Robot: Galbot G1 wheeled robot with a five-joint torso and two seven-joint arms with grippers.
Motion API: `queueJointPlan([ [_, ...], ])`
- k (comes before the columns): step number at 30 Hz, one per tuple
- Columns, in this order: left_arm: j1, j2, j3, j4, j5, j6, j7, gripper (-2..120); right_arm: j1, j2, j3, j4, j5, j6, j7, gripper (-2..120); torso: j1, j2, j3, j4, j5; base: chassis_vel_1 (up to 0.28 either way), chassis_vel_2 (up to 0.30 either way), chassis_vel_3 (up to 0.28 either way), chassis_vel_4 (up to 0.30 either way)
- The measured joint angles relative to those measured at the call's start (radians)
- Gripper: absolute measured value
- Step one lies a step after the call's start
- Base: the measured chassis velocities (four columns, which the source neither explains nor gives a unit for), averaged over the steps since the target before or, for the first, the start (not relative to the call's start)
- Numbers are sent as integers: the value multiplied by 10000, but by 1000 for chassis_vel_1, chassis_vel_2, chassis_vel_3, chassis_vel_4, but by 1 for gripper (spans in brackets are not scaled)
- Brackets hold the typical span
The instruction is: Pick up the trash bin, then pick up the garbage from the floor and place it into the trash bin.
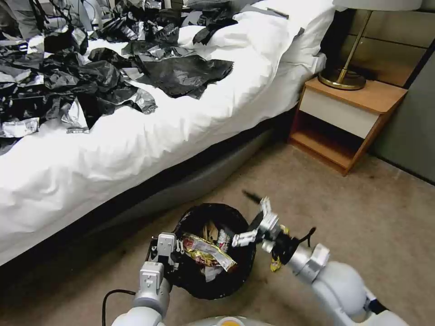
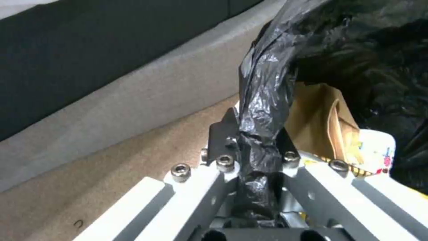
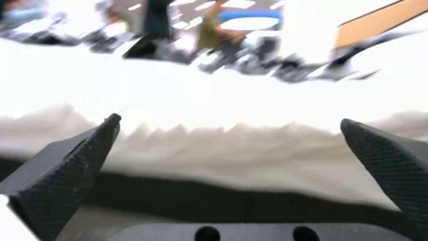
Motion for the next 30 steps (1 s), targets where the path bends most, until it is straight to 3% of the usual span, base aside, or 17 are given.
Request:
queueJointPlan([
  [2,4,11,-19,0,-11,-1,0,1,-118,143,128,215,-134,-73,333,114,-1,0,0,0,-1,0,0,0,0],
  [4,11,76,-120,-1,-102,-5,2,1,-569,698,602,657,-613,-297,1355,114,-1,0,0,-1,-1,0,0,0,0],
  [11,-38,192,-299,-59,-313,-4,2,1,-1480,1451,1184,651,-1209,-604,2543,111,-1,0,-1,-2,0,0,0,0,0],
  [18,-46,243,-368,-133,-394,13,2,1,-1521,1645,1230,-36,-1387,-1396,3224,101,-1,0,0,0,1,0,0,0,0],
  [30,-108,211,-387,-139,-411,55,-2,1,-904,1378,1132,-496,-785,-2632,3655,100,0,0,0,0,2,0,0,0,0],
])
